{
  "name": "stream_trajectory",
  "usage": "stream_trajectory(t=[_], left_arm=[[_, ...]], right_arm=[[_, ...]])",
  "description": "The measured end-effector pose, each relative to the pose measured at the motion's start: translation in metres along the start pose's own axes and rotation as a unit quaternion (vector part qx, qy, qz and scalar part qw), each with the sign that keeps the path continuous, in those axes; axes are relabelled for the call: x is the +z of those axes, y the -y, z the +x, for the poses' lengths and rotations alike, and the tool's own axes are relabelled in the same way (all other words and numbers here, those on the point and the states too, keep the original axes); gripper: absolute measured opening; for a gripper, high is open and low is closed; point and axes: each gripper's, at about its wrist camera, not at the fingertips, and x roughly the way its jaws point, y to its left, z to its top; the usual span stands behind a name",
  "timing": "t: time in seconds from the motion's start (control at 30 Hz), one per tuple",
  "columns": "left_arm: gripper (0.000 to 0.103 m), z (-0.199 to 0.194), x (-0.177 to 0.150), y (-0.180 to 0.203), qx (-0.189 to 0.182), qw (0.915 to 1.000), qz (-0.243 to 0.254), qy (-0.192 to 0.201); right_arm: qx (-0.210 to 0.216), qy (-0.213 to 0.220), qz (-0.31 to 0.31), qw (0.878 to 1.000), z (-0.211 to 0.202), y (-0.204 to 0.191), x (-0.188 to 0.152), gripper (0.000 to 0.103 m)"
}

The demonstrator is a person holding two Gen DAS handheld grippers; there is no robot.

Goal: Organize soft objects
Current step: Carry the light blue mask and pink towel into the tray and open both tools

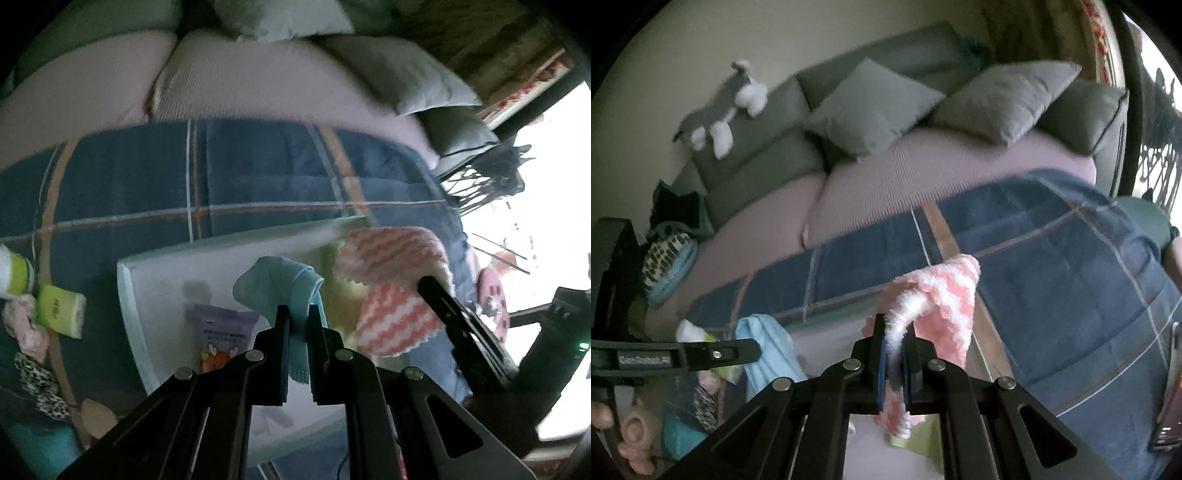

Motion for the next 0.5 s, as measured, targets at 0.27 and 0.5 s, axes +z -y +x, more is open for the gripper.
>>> stream_trajectory(t=[0.27, 0.5], left_arm=[[0.009, 0.041, -0.008, -0.015, 0.014, 0.9994, -0.028, -0.017], [0.009, 0.057, -0.01, -0.015, 0.017, 0.9991, -0.034, -0.017]], right_arm=[[-0.005, -0.051, 0.006, 0.999, 0.027, 0.004, -0.01, 0.008], [-0.022, -0.097, 0.009, 0.995, 0.046, 0.006, -0.019, 0.01]])
